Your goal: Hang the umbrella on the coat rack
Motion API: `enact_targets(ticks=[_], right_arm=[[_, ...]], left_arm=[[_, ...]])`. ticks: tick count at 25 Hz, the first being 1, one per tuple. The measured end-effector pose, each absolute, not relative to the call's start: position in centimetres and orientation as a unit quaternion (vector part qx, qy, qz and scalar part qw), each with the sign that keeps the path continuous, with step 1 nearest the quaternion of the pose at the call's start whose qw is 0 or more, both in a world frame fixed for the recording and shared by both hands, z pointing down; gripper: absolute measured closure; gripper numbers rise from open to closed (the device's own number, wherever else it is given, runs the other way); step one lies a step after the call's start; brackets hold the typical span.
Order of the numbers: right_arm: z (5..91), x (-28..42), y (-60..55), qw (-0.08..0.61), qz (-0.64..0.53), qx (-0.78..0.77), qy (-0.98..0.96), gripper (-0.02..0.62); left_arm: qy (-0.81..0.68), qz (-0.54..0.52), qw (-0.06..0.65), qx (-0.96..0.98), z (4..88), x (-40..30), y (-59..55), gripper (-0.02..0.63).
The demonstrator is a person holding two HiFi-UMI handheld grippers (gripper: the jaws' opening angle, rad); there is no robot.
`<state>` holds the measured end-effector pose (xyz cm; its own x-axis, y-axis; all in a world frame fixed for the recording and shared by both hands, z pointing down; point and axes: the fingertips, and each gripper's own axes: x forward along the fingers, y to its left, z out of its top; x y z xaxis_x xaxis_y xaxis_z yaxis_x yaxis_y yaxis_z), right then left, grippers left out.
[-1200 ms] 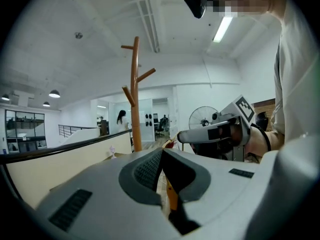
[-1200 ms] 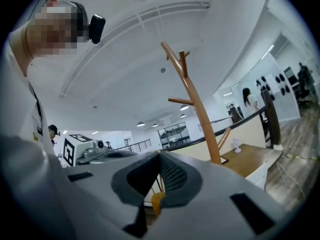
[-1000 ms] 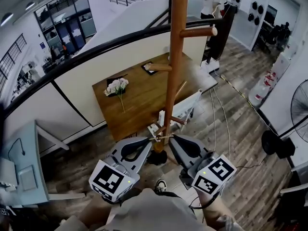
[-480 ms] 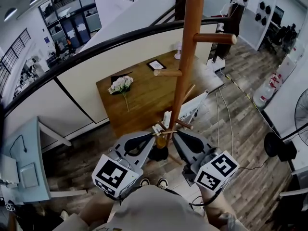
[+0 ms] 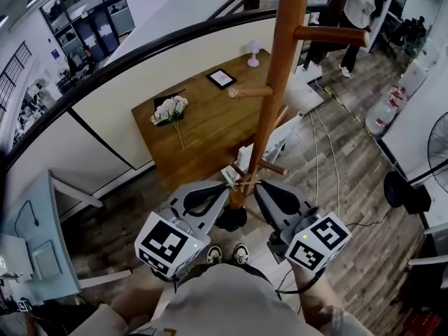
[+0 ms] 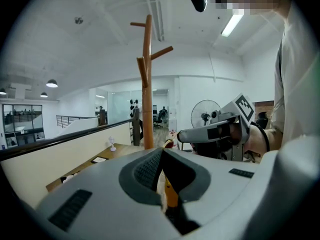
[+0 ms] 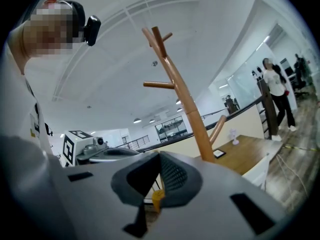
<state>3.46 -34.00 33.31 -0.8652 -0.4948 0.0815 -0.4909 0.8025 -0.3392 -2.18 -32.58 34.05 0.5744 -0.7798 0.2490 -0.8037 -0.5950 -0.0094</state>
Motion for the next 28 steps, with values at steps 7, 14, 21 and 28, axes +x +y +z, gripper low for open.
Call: enact_targets(ticks=[7,14,21,28], right_arm=[[36.5,3.1,-34.9,-0.024,-0.188,-0.278,0.942,0.591],[40.4,2.7,-36.2,-0.049,-0.208,-0.285,0.935,0.591],[45.1,2.4,-37.5,-0.075,-0.226,-0.286,0.928,0.591],[49.4,1.8,-38.0,-0.084,-0.235,-0.290,0.924,0.591]], left_arm=[[-0.443,0.110,0.071,0.887,37.5,-2.7,-33.8,0.601],[-0.441,0.115,0.103,0.884,41.4,-3.1,-35.1,0.601],[-0.437,0.120,0.124,0.883,46.0,-3.4,-36.4,0.601],[-0.439,0.116,0.142,0.880,50.1,-4.2,-37.3,0.601]])
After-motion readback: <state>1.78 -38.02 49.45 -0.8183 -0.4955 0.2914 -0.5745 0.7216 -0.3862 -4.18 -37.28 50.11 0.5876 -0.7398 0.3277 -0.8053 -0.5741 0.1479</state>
